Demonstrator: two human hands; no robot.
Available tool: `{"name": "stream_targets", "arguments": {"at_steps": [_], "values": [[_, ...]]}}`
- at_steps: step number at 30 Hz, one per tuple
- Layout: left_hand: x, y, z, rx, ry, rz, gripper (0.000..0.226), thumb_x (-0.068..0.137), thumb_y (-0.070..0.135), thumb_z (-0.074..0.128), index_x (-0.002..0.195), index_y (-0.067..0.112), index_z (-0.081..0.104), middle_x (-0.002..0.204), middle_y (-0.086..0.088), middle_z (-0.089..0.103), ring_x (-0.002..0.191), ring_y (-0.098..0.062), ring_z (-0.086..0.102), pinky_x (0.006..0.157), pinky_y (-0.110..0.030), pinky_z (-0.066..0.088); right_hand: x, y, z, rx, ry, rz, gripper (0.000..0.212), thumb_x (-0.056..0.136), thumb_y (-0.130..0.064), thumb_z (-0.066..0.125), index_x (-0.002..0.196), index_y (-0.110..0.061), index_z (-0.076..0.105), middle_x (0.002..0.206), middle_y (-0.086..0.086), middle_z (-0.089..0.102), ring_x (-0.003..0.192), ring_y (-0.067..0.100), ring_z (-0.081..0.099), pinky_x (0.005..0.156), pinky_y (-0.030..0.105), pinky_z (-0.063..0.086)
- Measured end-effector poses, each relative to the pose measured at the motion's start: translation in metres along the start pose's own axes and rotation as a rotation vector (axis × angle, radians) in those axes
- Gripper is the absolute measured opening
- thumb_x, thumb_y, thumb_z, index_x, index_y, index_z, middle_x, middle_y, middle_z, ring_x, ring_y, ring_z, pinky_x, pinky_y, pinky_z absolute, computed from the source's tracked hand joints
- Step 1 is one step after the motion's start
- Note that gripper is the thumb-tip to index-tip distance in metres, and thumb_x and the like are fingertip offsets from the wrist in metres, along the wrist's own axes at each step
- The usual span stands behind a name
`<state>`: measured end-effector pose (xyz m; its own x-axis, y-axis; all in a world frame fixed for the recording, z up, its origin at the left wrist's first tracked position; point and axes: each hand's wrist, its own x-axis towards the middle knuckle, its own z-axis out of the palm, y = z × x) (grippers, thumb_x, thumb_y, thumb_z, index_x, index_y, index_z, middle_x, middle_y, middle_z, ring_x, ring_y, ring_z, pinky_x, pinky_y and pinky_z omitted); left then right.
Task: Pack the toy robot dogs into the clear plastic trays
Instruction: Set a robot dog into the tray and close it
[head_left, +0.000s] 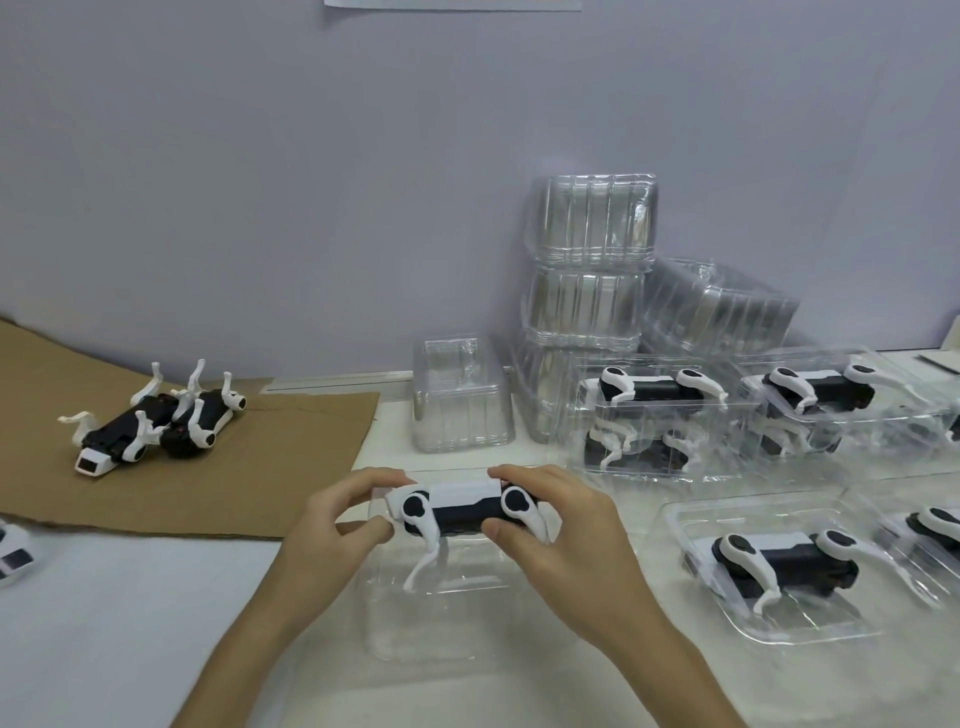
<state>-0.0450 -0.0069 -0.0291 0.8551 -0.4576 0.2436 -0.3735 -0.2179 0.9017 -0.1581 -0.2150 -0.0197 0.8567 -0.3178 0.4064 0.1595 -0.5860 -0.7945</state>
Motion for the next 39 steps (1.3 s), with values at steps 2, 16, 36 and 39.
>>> {"name": "stream_targets", "arguments": {"at_steps": [2, 16, 36, 39], "values": [[0.001, -0.001, 0.000, 0.014, 0.015, 0.017, 0.063, 0.084, -0.015, 0.057, 0.094, 0.045, 0.075, 0.117, 0.019, 0.070, 0.119, 0.003, 0.057, 0.081, -0.014, 0.052, 0.000, 0.000, -0.003, -0.043, -0.036, -0.003, 0.039, 0.086, -0.028, 0.078, 0.123, -0.037, 0.070, 0.101, -0.024, 0.065, 0.105, 0.000, 0.059, 0.090, 0.012, 0.038], [0.004, -0.005, -0.011, 0.110, -0.080, -0.028, 0.050, 0.081, -0.015, 0.055, 0.074, 0.027, 0.081, 0.114, 0.029, 0.066, 0.109, 0.005, 0.060, 0.079, -0.011, 0.048, -0.002, 0.004, 0.003, -0.244, -0.240, 0.039, 0.051, 0.104, -0.038, 0.048, 0.153, -0.038, 0.033, 0.126, -0.045, 0.032, 0.117, -0.034, 0.004, 0.107, 0.008, 0.013], [0.004, -0.004, -0.002, 0.143, -0.116, -0.055, 0.022, 0.093, 0.035, 0.058, 0.087, 0.047, 0.075, 0.109, 0.034, 0.063, 0.110, 0.012, 0.054, 0.085, -0.004, 0.037, 0.000, 0.005, 0.004, -0.337, -0.309, 0.140, 0.057, 0.107, -0.046, 0.032, 0.160, -0.030, 0.017, 0.165, -0.022, 0.001, 0.150, -0.004, -0.010, 0.119, 0.030, 0.004], [0.006, -0.007, -0.003, 0.144, -0.067, -0.073, 0.028, 0.097, 0.029, 0.059, 0.086, 0.046, 0.077, 0.109, 0.031, 0.065, 0.107, 0.010, 0.056, 0.089, -0.015, 0.039, 0.000, 0.008, 0.004, -0.396, -0.326, 0.145, 0.057, 0.106, -0.049, 0.031, 0.159, -0.031, 0.020, 0.166, -0.021, -0.003, 0.151, 0.000, -0.012, 0.120, 0.033, 0.004]]}}
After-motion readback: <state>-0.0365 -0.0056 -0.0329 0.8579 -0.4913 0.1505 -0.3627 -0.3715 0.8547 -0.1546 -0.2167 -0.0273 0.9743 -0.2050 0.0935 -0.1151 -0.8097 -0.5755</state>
